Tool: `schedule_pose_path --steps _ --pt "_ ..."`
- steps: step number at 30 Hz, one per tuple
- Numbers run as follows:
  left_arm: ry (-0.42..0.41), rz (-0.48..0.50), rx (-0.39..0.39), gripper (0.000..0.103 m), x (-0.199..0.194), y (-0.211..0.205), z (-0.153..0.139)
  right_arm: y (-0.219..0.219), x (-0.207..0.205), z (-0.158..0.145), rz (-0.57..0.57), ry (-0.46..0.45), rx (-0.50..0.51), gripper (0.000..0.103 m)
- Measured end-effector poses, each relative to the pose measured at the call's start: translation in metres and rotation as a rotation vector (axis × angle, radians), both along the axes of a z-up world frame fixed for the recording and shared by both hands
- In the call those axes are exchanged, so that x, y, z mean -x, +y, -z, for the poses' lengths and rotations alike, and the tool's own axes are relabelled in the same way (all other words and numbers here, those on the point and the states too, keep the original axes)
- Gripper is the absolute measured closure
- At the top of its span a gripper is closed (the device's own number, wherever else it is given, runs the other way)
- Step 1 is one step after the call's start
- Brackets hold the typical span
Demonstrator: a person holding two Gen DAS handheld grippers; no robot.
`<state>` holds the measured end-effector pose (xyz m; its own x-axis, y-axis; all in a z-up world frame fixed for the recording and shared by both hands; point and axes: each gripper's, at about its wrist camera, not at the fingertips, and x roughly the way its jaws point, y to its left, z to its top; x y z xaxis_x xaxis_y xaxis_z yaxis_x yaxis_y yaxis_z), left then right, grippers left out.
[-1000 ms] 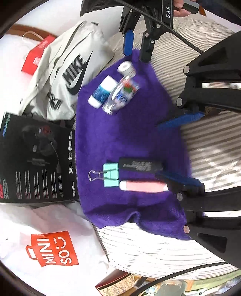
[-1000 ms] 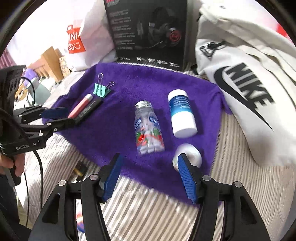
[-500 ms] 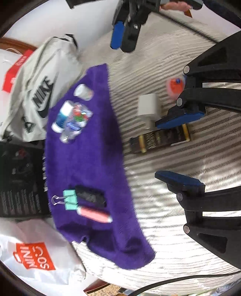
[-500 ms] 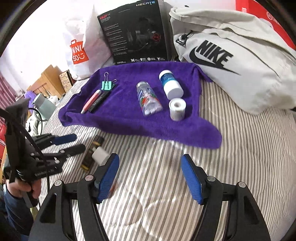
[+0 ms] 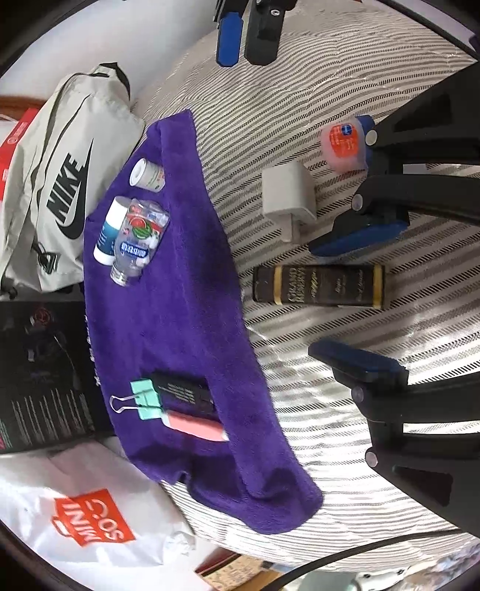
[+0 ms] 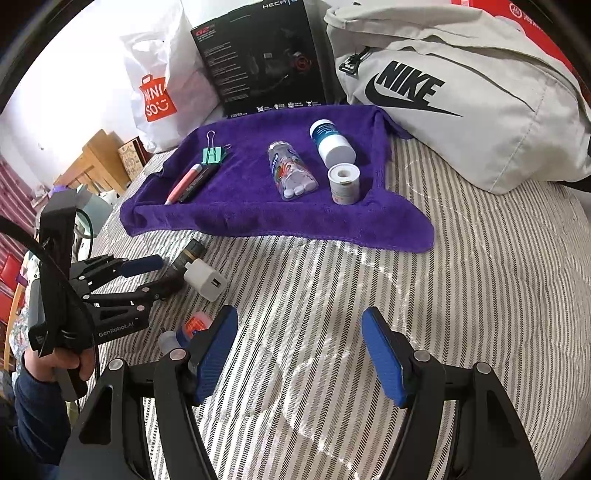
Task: Organize rigid objects
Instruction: 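Open both tools and grasp the Grand Reserve box with the left tool, then grasp the Vaseline tin with the right tool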
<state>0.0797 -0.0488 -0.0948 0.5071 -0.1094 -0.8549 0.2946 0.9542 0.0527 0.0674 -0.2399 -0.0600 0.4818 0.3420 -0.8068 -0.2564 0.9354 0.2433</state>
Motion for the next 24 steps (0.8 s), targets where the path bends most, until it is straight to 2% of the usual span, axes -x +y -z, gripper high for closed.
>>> schedule_pose_path --steps 3,4,10,13,18,24 --pt "0.004 0.015 0.007 0.072 -0.001 -0.003 -0.001 0.005 0.001 0.002 -0.016 0.002 -0.003 0.034" --pt "0.002 0.021 0.008 0.08 0.0 -0.003 -0.001 0.006 0.001 0.003 -0.022 0.005 -0.001 0.034" --pt "-0.001 0.037 0.009 0.08 -0.001 -0.003 -0.001 0.018 0.0 0.011 -0.064 0.018 -0.003 0.034" --pt "-0.009 -0.003 -0.007 0.08 -0.002 0.008 -0.001 0.029 0.003 0.015 -0.106 0.026 -0.005 0.034" --pt "0.007 -0.039 0.014 0.08 -0.001 0.034 -0.002 0.051 0.011 0.019 -0.178 0.04 -0.033 0.034" --pt "0.008 -0.058 0.065 0.08 0.0 0.048 -0.002 0.073 0.018 0.03 -0.243 0.046 0.047 0.034"
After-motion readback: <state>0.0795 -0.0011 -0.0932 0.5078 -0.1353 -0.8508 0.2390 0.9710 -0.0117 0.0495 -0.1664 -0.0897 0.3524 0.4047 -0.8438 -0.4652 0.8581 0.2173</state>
